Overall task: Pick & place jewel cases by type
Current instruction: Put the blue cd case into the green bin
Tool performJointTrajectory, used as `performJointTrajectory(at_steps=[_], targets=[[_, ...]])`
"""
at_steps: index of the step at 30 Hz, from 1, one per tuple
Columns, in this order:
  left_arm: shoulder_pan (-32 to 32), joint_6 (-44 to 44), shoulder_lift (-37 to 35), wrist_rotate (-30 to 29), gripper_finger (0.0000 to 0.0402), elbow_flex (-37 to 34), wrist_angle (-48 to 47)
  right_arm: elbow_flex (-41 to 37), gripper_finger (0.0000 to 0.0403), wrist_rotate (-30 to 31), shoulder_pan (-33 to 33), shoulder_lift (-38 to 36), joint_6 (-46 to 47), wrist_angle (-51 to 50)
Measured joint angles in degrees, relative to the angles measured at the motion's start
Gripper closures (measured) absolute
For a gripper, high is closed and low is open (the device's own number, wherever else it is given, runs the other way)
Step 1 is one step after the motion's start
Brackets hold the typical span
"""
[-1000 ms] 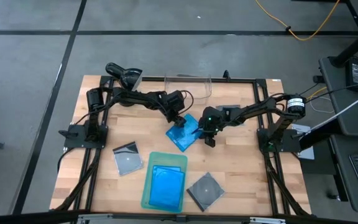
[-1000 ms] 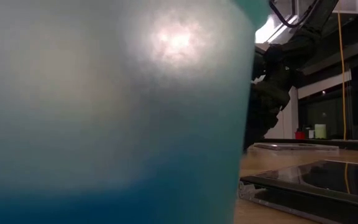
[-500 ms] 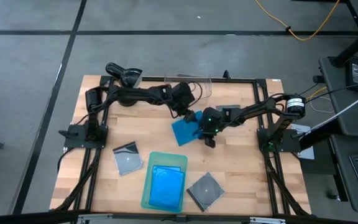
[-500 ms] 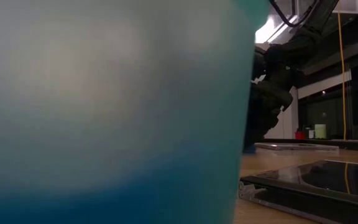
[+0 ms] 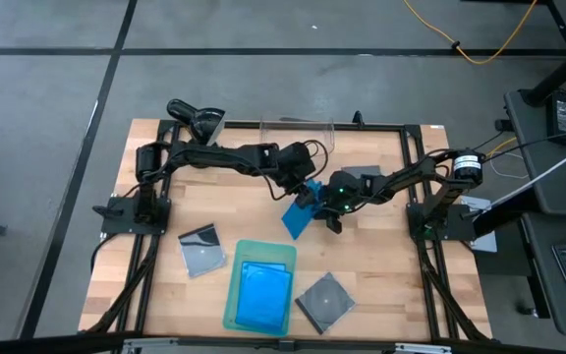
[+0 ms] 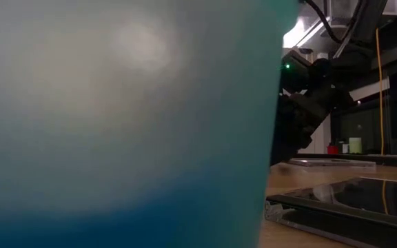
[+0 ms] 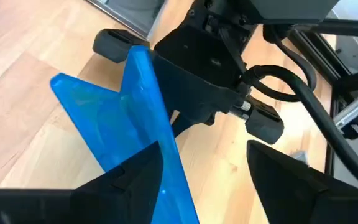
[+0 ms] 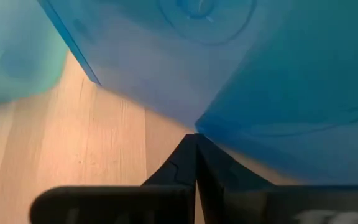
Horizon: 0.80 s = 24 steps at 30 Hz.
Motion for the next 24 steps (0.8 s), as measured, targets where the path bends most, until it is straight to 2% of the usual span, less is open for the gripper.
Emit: performJointTrajectory(at_steps=[5, 16, 24], targets=[[-0.2, -0.99, -0.05, -2.12, 0.0232, 0.0, -2.77, 0.32, 0.0397, -0.52, 0.17, 0.06, 0.64, -0.15], [-0.39, -0.87, -0.07, -4.64, 0.0384, -0.15, -6.17, 0.33, 0.0397, 0.81, 3.32, -1.74, -2.38, -1.53], [-0.47, -0.59, 0.04, -6.21, 0.0387, -0.26, -8.59, 0.01, 0.0397, 10.7, 4.62, -15.83, -11.7, -18.93]])
